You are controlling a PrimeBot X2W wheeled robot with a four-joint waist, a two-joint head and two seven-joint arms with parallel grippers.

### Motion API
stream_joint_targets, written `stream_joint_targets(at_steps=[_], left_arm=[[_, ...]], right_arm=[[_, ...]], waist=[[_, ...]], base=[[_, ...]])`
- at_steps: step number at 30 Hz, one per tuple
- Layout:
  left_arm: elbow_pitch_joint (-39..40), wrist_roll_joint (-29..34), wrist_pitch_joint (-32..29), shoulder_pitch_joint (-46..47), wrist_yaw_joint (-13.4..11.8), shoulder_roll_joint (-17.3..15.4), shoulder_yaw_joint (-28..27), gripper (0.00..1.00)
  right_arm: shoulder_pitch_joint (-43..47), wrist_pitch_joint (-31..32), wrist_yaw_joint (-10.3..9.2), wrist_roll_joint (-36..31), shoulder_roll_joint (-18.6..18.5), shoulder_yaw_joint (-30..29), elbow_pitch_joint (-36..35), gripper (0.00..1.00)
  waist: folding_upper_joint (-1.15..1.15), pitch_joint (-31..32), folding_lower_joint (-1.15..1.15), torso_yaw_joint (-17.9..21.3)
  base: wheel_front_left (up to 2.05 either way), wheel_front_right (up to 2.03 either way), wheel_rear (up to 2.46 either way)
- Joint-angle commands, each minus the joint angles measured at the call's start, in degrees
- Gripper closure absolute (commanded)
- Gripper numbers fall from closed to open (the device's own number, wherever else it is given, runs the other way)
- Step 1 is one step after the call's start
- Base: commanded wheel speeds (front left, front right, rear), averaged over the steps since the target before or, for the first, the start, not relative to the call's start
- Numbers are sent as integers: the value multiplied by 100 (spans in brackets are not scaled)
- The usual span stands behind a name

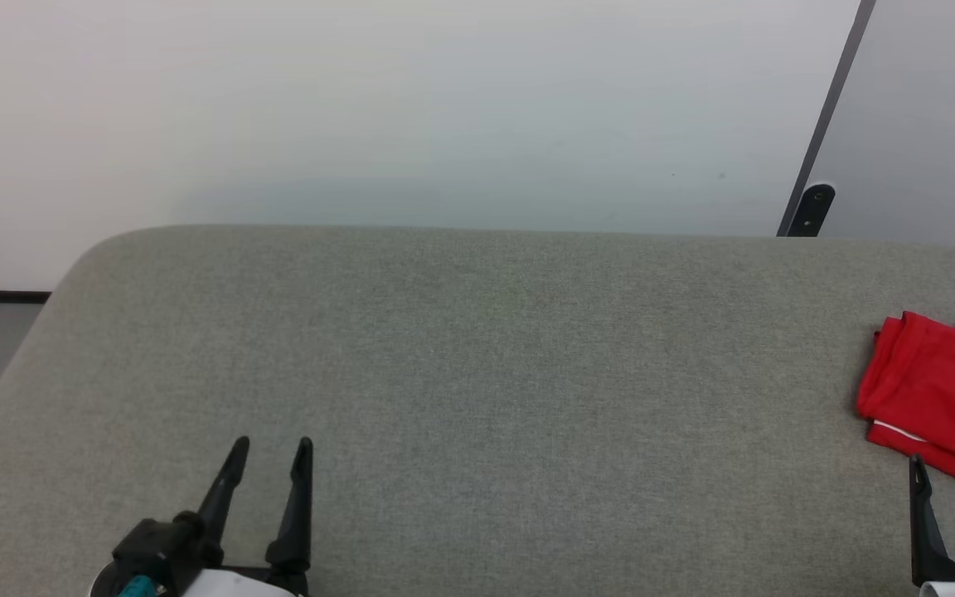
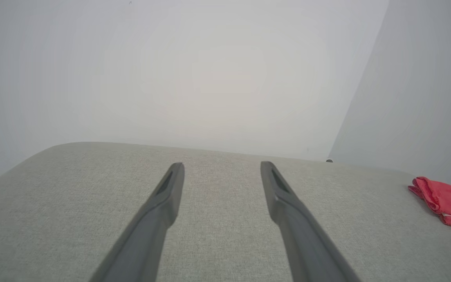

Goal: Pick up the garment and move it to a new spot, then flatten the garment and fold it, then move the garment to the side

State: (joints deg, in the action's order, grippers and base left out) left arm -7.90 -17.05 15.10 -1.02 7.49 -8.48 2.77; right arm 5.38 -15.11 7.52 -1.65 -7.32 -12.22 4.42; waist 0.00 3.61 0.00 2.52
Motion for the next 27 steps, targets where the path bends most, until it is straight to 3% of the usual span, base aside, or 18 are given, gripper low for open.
stream_joint_targets(at_steps=[1,20,21,27], left_arm=[[-4,-19,3,39,-1,-25,13,0],[-32,-37,4,-64,-1,-109,76,3],[-48,-52,0,-56,0,-96,88,100],[-235,-355,-84,-136,0,-12,74,100]], right_arm=[[5,-1,-7,32,-20,-3,8,0],[8,-2,-7,34,5,-17,89,0],[-3,1,0,7,10,-14,106,100],[-95,161,0,340,105,-65,407,100]], waist=[[0,2,0,2],[0,10,0,-21],[0,10,0,-20],[0,2,0,-25]], base=[[0,0,0],[0,0,0],[0,0,0],[0,0,0]])
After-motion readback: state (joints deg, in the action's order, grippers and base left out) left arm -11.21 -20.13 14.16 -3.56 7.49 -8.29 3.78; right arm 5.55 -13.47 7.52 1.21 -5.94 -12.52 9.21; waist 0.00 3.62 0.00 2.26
